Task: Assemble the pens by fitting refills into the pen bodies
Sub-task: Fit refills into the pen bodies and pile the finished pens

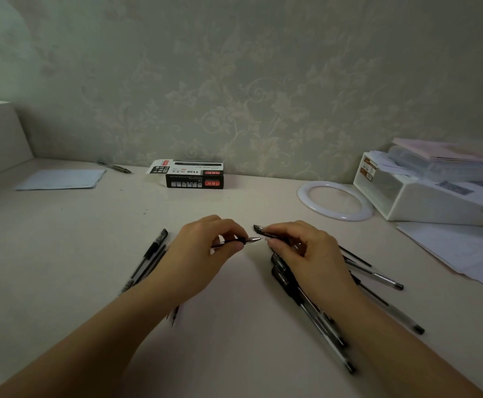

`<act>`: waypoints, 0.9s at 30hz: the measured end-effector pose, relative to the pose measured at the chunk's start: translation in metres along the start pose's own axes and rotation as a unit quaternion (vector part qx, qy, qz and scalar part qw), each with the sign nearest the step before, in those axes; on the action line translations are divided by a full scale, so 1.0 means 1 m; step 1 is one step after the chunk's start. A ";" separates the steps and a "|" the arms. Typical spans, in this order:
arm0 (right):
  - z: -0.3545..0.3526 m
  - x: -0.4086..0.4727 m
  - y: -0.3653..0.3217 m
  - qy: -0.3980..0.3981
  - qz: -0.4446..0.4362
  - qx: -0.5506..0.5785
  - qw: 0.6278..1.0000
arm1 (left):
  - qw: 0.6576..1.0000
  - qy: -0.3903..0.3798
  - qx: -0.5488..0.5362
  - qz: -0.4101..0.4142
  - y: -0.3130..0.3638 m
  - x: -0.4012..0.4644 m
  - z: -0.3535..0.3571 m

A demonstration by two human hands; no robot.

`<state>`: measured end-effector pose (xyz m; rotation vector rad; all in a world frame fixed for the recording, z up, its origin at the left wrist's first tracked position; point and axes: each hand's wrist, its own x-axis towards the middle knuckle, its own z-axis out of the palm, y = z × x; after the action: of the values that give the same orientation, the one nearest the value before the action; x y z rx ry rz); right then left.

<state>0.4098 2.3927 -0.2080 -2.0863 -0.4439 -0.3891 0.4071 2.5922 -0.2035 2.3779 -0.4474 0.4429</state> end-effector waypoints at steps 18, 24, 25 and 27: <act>-0.006 0.000 0.000 -0.060 0.018 0.049 0.997 | 0.997 -0.045 0.016 0.062 0.006 -0.002 0.003; -0.009 0.000 0.000 -0.068 0.014 0.053 0.996 | 0.996 -0.048 0.027 0.072 0.010 -0.001 0.002; -0.009 0.001 0.000 -0.068 0.012 0.055 0.996 | 0.996 -0.045 0.029 0.075 0.011 -0.001 0.002; -0.009 0.001 0.000 -0.067 0.007 0.056 0.996 | 0.996 -0.039 0.029 0.079 0.012 -0.001 0.001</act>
<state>0.4097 2.3856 -0.2026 -2.0126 -0.5181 -0.2111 0.4012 2.5832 -0.1982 2.4312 -0.6695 0.4412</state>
